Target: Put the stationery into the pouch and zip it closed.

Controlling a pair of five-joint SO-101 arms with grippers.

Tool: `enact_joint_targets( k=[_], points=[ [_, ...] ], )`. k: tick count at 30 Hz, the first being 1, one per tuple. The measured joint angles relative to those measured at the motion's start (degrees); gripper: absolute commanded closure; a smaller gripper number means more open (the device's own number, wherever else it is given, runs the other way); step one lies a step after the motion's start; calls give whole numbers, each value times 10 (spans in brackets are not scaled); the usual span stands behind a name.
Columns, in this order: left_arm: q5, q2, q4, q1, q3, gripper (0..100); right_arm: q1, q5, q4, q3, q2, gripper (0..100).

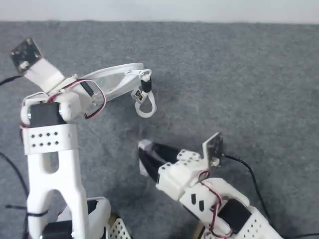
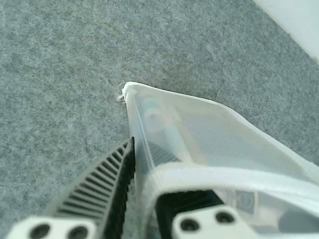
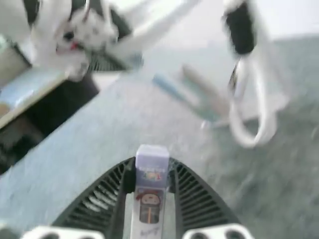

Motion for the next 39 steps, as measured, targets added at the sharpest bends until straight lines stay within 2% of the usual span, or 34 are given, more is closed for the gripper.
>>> enact_joint_targets(
  k=[4, 9, 23, 34, 39],
  points=[
    [0, 0, 0, 0, 0, 987, 40, 32, -54, -4, 0, 992],
    [0, 0, 0, 1, 0, 987, 47, 47, -141, -13, 0, 992],
    [0, 0, 0, 47, 1, 987, 47, 211, -386, -14, 0, 992],
    [0, 0, 0, 49, 1, 987, 47, 229, -414, -21, 0, 992],
    [0, 0, 0, 49, 1, 987, 47, 230, -415, -74, 44, 992]
  ],
)
